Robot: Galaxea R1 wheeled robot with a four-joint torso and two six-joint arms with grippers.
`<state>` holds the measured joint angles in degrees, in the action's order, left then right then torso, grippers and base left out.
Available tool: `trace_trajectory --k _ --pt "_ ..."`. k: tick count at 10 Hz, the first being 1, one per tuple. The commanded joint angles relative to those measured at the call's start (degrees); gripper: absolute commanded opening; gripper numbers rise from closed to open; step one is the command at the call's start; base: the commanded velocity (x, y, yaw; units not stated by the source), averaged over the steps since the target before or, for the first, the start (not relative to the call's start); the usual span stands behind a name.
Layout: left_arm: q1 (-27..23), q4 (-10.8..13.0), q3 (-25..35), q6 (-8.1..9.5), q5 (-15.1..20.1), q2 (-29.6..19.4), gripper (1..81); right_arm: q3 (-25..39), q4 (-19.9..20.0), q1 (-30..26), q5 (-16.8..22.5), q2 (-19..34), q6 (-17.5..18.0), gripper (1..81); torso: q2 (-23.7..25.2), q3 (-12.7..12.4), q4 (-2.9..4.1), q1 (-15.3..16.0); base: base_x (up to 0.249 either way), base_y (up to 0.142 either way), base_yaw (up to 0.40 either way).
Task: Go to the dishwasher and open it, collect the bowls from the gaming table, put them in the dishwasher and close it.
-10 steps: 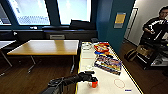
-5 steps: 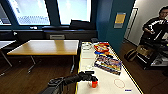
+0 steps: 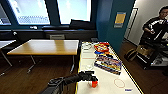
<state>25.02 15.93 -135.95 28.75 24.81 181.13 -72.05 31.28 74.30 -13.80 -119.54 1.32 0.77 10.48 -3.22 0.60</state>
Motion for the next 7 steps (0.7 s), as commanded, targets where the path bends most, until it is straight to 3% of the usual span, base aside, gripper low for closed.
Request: trace_trajectory --k 1,5,7 --pt "-9.76 0.24 0.42 0.26 0.94 3.87 81.1 2.10 -1.31 -3.32 4.04 2.96 0.00 1.0 0.00 1.93 0.00 0.00 0.000 0.000 0.000" --pt "-9.85 -0.55 -0.90 0.35 1.03 3.87 81.1 2.18 -1.31 -3.58 4.04 2.96 0.09 1.0 -0.05 2.36 0.00 0.05 0.000 0.000 0.000" --pt "-10.03 -4.24 -3.62 2.63 1.30 3.87 81.1 2.01 -1.31 -3.58 4.04 2.53 0.09 1.0 -0.05 2.34 0.00 0.05 0.000 0.000 0.000"
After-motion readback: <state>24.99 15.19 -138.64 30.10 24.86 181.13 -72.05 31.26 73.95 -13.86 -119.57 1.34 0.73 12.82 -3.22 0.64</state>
